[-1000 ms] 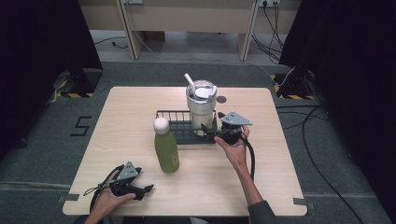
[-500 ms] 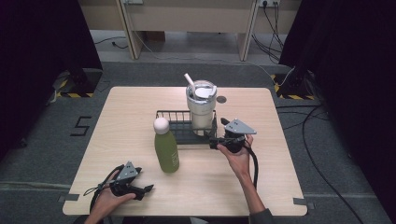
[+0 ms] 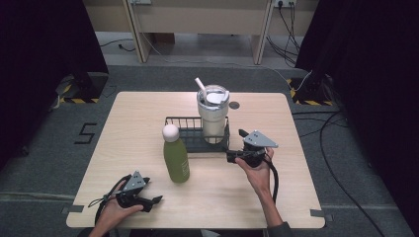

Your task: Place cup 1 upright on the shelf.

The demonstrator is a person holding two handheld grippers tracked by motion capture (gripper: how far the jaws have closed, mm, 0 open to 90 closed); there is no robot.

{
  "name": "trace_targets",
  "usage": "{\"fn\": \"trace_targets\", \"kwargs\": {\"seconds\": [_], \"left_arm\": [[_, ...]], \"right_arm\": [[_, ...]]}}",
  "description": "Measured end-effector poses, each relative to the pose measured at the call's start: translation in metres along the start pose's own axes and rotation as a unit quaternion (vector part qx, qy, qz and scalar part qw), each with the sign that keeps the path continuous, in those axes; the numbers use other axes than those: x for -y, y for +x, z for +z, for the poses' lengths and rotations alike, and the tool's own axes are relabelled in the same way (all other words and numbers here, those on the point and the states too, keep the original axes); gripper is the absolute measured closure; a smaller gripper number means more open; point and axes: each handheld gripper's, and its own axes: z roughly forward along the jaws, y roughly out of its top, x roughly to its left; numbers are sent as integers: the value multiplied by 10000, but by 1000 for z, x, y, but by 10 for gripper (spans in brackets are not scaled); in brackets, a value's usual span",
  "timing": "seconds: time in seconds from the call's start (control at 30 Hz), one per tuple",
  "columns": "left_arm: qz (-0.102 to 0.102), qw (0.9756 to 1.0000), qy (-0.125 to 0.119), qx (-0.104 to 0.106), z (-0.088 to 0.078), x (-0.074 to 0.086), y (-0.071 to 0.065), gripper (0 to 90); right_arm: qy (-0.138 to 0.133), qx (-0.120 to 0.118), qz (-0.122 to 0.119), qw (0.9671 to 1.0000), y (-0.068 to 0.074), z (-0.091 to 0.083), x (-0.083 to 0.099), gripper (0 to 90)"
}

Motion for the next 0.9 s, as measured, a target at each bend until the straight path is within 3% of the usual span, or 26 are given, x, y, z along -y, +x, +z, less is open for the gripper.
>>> {"fn": "trace_targets", "kwargs": {"seconds": [0.6,0.9], "left_arm": [[-1,10000,3,-1,0,0,0,143],[7,10000,3,-3,0,0,0,143]], "right_arm": [[69,16,-11,10000,6,-26,15,150],[182,46,-135,9997,13,-36,24,151]]}}
